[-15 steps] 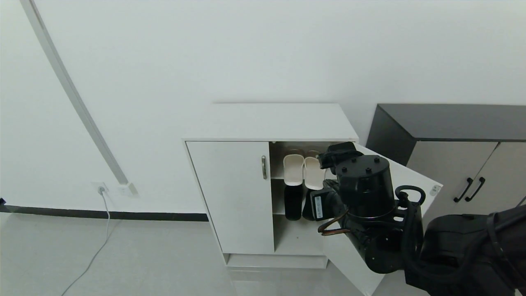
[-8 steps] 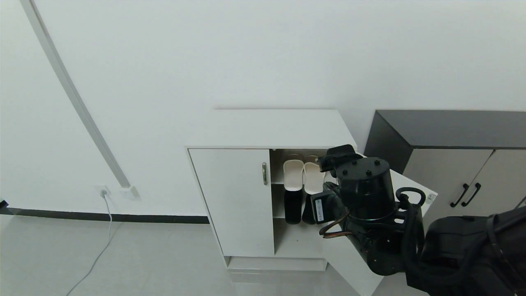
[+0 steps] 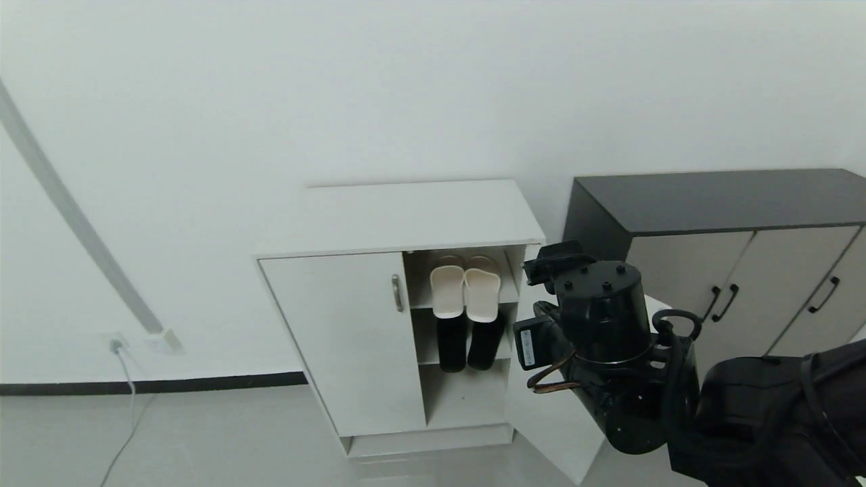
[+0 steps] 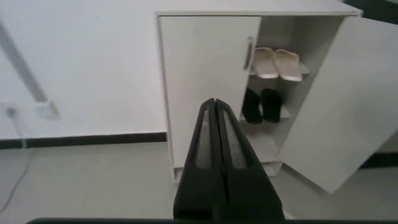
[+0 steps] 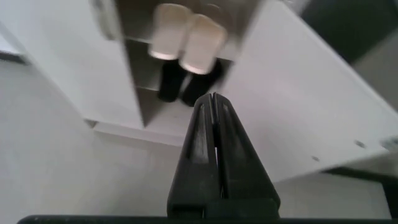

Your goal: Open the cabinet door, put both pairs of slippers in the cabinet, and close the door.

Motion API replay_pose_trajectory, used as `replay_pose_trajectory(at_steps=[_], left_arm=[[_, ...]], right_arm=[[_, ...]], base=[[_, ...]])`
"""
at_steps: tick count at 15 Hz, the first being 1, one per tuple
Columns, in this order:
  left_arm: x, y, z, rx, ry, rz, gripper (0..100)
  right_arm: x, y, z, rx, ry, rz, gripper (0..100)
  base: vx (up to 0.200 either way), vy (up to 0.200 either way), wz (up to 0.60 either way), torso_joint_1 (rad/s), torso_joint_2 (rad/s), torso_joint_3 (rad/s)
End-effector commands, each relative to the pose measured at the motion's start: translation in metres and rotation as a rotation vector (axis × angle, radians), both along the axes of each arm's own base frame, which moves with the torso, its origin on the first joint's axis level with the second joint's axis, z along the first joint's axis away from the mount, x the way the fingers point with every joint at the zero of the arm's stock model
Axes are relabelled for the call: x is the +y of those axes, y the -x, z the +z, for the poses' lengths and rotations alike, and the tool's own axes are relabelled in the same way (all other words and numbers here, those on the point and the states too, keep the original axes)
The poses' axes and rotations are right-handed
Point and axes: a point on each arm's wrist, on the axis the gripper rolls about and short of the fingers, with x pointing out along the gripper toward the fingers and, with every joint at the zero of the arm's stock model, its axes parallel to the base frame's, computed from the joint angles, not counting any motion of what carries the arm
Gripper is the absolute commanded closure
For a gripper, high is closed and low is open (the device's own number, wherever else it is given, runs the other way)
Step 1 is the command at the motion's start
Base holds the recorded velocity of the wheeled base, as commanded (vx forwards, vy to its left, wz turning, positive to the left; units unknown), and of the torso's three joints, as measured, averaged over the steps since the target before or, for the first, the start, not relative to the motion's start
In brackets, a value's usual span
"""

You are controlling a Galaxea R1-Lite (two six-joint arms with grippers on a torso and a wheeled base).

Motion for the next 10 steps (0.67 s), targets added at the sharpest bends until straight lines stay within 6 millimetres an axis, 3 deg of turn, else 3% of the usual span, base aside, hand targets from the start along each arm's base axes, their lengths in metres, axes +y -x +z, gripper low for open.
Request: replay_pose_trajectory(at_steps=[1, 2, 8, 10], left_arm=[[0.0, -0.0001, 0.0002, 0.0, 0.0, 0.0, 100], [0.0, -0.0001, 0.0002, 0.0, 0.0, 0.0, 100], [0.0, -0.0001, 0.0002, 0.0, 0.0, 0.0, 100], [0.0, -0.0001, 0.0002, 0.0, 0.0, 0.0, 100]], right_arm=[[0.0002, 0.0012, 0.0017, -0.004, -0.005, 0.004, 100], [-0.0003, 0.001, 0.0022, -0.005, -0.005, 0.003, 100], [-0.004, -0.0034, 0.0015, -0.006, 0.007, -0.016, 100], [-0.0042, -0.004, 0.0001, -0.004, 0.016, -0.018, 100]], base=[[0.0, 0.0, -0.6, 0.017, 0.0, 0.002], [0.0, 0.0, -0.6, 0.002, 0.0, 0.002], [0.0, 0.0, 0.0, 0.0, 0.0, 0.0], [0.0, 0.0, 0.0, 0.134, -0.29, -0.173]])
